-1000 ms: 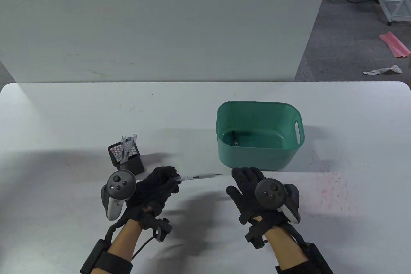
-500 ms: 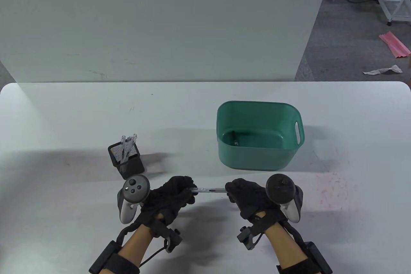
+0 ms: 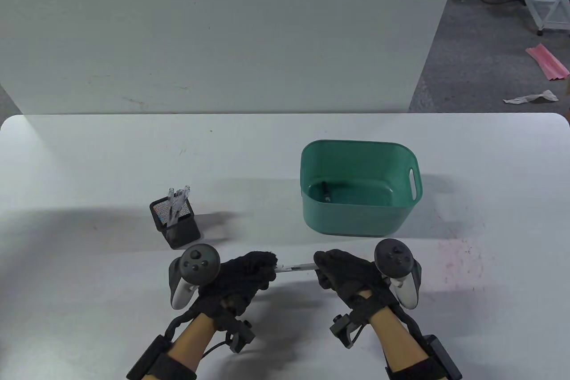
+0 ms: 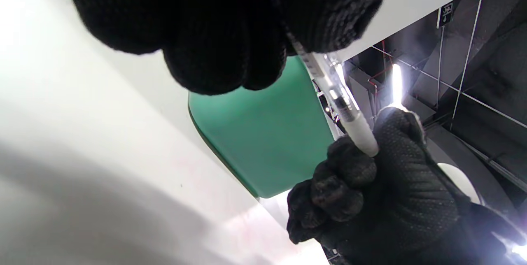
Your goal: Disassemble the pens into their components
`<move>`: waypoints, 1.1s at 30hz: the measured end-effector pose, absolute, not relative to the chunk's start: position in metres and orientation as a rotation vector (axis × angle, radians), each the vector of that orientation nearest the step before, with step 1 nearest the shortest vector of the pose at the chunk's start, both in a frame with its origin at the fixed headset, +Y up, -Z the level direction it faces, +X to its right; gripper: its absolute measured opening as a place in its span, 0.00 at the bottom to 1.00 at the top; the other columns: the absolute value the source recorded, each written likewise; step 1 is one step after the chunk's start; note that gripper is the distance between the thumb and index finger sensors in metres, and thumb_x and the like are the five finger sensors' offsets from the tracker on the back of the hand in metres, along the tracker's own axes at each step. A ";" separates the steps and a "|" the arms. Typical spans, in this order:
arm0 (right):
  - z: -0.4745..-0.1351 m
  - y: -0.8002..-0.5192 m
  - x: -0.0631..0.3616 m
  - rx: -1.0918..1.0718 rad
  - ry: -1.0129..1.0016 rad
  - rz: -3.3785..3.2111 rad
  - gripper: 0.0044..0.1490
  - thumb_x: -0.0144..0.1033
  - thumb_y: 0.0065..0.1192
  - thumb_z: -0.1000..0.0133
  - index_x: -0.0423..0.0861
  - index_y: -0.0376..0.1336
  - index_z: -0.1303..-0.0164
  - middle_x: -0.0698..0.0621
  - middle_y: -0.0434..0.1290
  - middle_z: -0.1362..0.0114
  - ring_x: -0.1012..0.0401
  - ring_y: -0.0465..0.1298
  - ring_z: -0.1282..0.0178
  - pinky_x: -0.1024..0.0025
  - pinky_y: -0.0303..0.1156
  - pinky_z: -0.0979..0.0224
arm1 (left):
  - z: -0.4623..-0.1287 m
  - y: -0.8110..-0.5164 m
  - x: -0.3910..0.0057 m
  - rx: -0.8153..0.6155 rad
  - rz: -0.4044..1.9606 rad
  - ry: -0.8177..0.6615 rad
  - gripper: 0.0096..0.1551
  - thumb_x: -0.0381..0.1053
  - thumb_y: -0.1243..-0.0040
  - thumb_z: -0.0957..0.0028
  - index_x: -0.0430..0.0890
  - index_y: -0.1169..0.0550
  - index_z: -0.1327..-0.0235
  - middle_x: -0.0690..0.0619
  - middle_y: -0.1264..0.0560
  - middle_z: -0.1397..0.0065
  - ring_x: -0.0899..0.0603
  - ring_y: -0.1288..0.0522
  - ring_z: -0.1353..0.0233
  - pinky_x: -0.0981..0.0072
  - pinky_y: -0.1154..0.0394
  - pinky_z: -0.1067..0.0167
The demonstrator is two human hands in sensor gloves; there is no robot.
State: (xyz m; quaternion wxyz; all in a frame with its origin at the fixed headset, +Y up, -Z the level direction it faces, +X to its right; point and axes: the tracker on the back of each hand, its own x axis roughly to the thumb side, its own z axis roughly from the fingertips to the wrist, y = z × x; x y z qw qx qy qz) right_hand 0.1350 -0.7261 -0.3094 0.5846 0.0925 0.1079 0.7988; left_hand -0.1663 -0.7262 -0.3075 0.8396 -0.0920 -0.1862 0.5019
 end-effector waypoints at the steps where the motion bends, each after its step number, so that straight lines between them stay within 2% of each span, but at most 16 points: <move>1: -0.309 -0.725 0.134 0.232 0.265 1.849 0.29 0.56 0.58 0.42 0.40 0.71 0.53 0.45 0.78 0.54 0.46 0.76 0.46 0.45 0.72 0.43 | -0.308 -0.728 -0.167 -0.208 1.088 -0.386 0.23 0.54 0.35 0.47 0.54 0.21 0.39 0.48 0.16 0.39 0.45 0.12 0.49 0.45 0.18 0.47; 5: -0.310 -0.723 0.134 0.300 0.262 1.884 0.29 0.50 0.62 0.43 0.43 0.65 0.41 0.43 0.74 0.41 0.44 0.71 0.36 0.44 0.69 0.36 | -0.310 -0.730 -0.171 -0.219 1.125 -0.361 0.22 0.54 0.35 0.47 0.53 0.21 0.40 0.48 0.15 0.41 0.45 0.12 0.50 0.46 0.18 0.48; 8: -0.309 -0.726 0.136 0.266 0.236 1.921 0.38 0.57 0.61 0.43 0.43 0.60 0.31 0.42 0.71 0.35 0.43 0.70 0.34 0.44 0.69 0.36 | -0.310 -0.731 -0.173 -0.211 1.122 -0.355 0.22 0.55 0.35 0.47 0.54 0.21 0.39 0.49 0.16 0.40 0.45 0.12 0.50 0.46 0.18 0.48; 11: -0.309 -0.727 0.138 0.238 0.228 1.915 0.36 0.62 0.53 0.41 0.42 0.68 0.42 0.43 0.78 0.45 0.44 0.75 0.41 0.46 0.72 0.41 | -0.309 -0.731 -0.171 -0.207 1.102 -0.361 0.22 0.55 0.35 0.47 0.54 0.21 0.39 0.49 0.16 0.40 0.45 0.12 0.50 0.46 0.18 0.48; 13: -0.309 -0.728 0.139 0.196 0.247 1.898 0.32 0.59 0.55 0.41 0.41 0.71 0.50 0.44 0.80 0.52 0.45 0.77 0.46 0.46 0.73 0.45 | -0.309 -0.731 -0.171 -0.205 1.087 -0.361 0.22 0.55 0.35 0.47 0.55 0.22 0.39 0.49 0.16 0.40 0.46 0.12 0.50 0.46 0.18 0.47; 15: -0.310 -0.728 0.138 0.228 0.277 1.895 0.29 0.55 0.57 0.40 0.41 0.71 0.50 0.45 0.79 0.53 0.45 0.77 0.46 0.46 0.73 0.44 | -0.308 -0.731 -0.170 -0.210 1.092 -0.358 0.22 0.55 0.35 0.47 0.54 0.22 0.39 0.49 0.16 0.40 0.46 0.12 0.50 0.46 0.18 0.47; 17: -0.310 -0.727 0.138 0.252 0.255 1.894 0.28 0.52 0.60 0.41 0.41 0.68 0.44 0.43 0.77 0.47 0.44 0.74 0.42 0.45 0.72 0.41 | -0.308 -0.731 -0.171 -0.212 1.093 -0.352 0.22 0.55 0.35 0.47 0.54 0.22 0.39 0.49 0.16 0.40 0.46 0.12 0.50 0.46 0.18 0.47; 19: -0.309 -0.725 0.138 0.274 0.261 1.907 0.33 0.48 0.63 0.42 0.44 0.60 0.31 0.43 0.71 0.35 0.43 0.70 0.34 0.44 0.70 0.37 | -0.309 -0.732 -0.172 -0.209 1.096 -0.335 0.22 0.55 0.35 0.47 0.54 0.21 0.39 0.49 0.16 0.40 0.45 0.12 0.50 0.46 0.18 0.48; 20: -0.309 -0.724 0.138 0.280 0.264 1.919 0.39 0.50 0.65 0.42 0.45 0.56 0.26 0.42 0.68 0.31 0.42 0.68 0.32 0.44 0.68 0.35 | -0.310 -0.732 -0.173 -0.209 1.096 -0.334 0.22 0.55 0.35 0.47 0.54 0.22 0.39 0.49 0.16 0.40 0.46 0.12 0.50 0.46 0.18 0.47; 21: -0.309 -0.725 0.139 0.279 0.267 1.942 0.43 0.55 0.64 0.43 0.45 0.54 0.25 0.42 0.68 0.30 0.42 0.68 0.31 0.44 0.69 0.35 | -0.310 -0.733 -0.174 -0.213 1.110 -0.325 0.22 0.55 0.35 0.47 0.54 0.22 0.39 0.49 0.16 0.40 0.46 0.12 0.50 0.46 0.18 0.47; 23: -0.308 -0.727 0.142 0.221 0.247 1.945 0.41 0.63 0.55 0.41 0.42 0.60 0.30 0.43 0.73 0.37 0.43 0.72 0.36 0.46 0.71 0.39 | -0.310 -0.734 -0.174 -0.216 1.116 -0.323 0.22 0.55 0.35 0.47 0.54 0.22 0.39 0.49 0.16 0.40 0.46 0.13 0.50 0.46 0.18 0.47; 26: -0.309 -0.731 0.142 0.169 0.284 1.894 0.35 0.59 0.54 0.40 0.40 0.70 0.45 0.43 0.79 0.52 0.44 0.77 0.46 0.46 0.73 0.46 | -0.311 -0.734 -0.173 -0.223 1.110 -0.325 0.22 0.55 0.36 0.47 0.55 0.22 0.39 0.49 0.16 0.39 0.46 0.13 0.49 0.46 0.18 0.47; 28: -0.310 -0.729 0.141 0.213 0.305 1.907 0.29 0.54 0.58 0.40 0.41 0.70 0.47 0.45 0.79 0.53 0.45 0.77 0.47 0.47 0.74 0.46 | -0.311 -0.735 -0.172 -0.234 1.116 -0.325 0.22 0.55 0.35 0.47 0.55 0.22 0.39 0.49 0.16 0.39 0.46 0.13 0.49 0.46 0.18 0.47; 31: -0.310 -0.728 0.141 0.244 0.298 1.911 0.29 0.48 0.62 0.41 0.42 0.65 0.37 0.44 0.76 0.43 0.44 0.74 0.40 0.46 0.72 0.41 | -0.311 -0.735 -0.172 -0.236 1.116 -0.319 0.22 0.55 0.35 0.47 0.55 0.22 0.39 0.49 0.16 0.39 0.46 0.13 0.49 0.46 0.18 0.47; 32: -0.309 -0.727 0.141 0.249 0.305 1.909 0.32 0.46 0.63 0.41 0.44 0.61 0.31 0.43 0.73 0.37 0.43 0.72 0.36 0.45 0.71 0.39 | -0.310 -0.735 -0.173 -0.234 1.119 -0.314 0.22 0.55 0.35 0.47 0.55 0.22 0.39 0.49 0.16 0.39 0.46 0.13 0.50 0.46 0.18 0.47; 33: -0.309 -0.728 0.141 0.249 0.322 1.916 0.38 0.49 0.64 0.41 0.45 0.57 0.25 0.42 0.70 0.33 0.42 0.70 0.33 0.44 0.70 0.37 | -0.310 -0.735 -0.173 -0.234 1.119 -0.316 0.22 0.55 0.35 0.46 0.55 0.22 0.39 0.49 0.16 0.39 0.46 0.13 0.49 0.46 0.18 0.47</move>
